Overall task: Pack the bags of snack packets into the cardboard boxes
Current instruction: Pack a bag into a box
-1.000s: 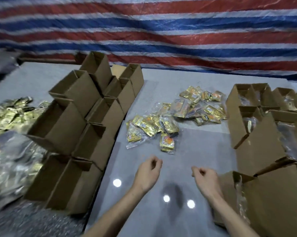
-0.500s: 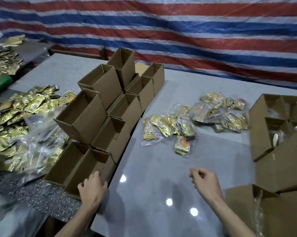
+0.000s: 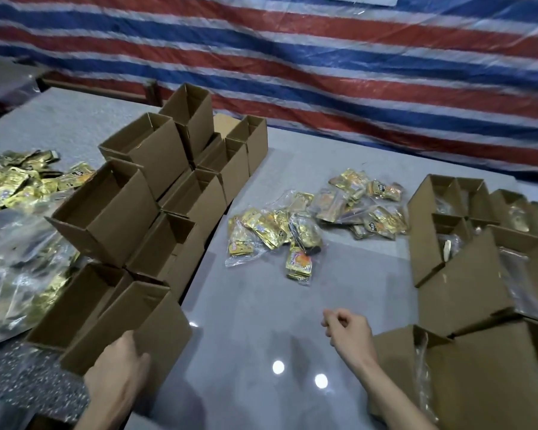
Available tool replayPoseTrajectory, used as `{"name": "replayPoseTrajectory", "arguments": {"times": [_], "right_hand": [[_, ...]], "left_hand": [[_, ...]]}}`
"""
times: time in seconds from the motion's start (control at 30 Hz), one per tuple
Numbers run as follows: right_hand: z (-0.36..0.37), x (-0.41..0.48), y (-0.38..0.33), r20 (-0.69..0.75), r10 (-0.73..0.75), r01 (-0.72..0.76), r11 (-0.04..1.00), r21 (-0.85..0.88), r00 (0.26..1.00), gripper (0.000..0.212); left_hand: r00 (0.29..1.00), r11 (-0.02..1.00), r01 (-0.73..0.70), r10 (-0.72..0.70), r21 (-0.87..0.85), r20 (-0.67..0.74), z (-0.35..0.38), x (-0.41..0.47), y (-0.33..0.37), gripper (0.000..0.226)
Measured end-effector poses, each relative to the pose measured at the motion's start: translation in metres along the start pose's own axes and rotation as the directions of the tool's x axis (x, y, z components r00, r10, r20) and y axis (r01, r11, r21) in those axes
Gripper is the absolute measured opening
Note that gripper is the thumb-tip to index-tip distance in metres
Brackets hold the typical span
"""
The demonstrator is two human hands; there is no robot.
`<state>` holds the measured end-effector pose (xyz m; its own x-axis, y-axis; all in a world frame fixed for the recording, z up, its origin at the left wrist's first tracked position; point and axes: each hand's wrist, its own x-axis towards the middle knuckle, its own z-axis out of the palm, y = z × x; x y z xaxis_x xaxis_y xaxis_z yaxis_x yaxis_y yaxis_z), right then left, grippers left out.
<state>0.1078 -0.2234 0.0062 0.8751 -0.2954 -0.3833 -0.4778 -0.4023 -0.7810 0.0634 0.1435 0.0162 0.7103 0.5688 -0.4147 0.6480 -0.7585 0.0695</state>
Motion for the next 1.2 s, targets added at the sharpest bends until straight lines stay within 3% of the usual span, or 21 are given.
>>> {"name": "replayPoseTrajectory", "arguments": {"times": [0.23, 0.4, 0.53, 0.7, 0.83, 1.07, 1.2], "right_hand": [[-0.003, -0.002, 0.004, -0.018, 0.020, -0.019, 1.000, 0.020, 1.000, 0.033], [-0.009, -0.007, 0.003, -0.007, 0.020, -0.020, 0.998, 0.052, 1.000, 0.030], [-0.016, -0.012, 0.003, -0.002, 0.006, -0.006, 0.998, 0.065, 1.000, 0.025], [-0.027, -0.016, 0.011, 0.038, 0.033, -0.034, 0.999, 0.025, 0.999, 0.030], [-0.033, -0.016, 0.029, 0.059, 0.124, -0.124, 0.992, 0.001, 0.991, 0.048], [-0.039, -0.013, 0.067, 0.008, 0.263, -0.262, 0.962, -0.079, 0.965, 0.050], [-0.032, -0.012, 0.088, -0.045, 0.344, -0.347, 0.927, -0.143, 0.938, 0.051]], "left_hand": [[0.991, 0.998, -0.051, 0.048, 0.027, 0.129, -0.036, -0.051, 0.023, 0.062], [0.927, 0.934, -0.356, 0.348, 0.031, 0.136, -0.030, -0.084, 0.052, 0.038], [0.789, 0.772, -0.614, 0.603, 0.164, 0.114, 0.002, -0.095, 0.081, 0.036], [0.613, 0.594, -0.789, 0.775, 0.155, 0.152, 0.045, -0.096, 0.126, 0.043], [0.477, 0.450, -0.876, 0.860, 0.175, 0.179, 0.074, -0.098, 0.156, 0.042], [0.349, 0.320, -0.937, 0.891, 0.142, 0.289, 0.114, -0.098, 0.179, 0.052], [0.240, 0.194, -0.968, 0.900, 0.157, 0.365, 0.116, -0.108, 0.183, 0.041]]}}
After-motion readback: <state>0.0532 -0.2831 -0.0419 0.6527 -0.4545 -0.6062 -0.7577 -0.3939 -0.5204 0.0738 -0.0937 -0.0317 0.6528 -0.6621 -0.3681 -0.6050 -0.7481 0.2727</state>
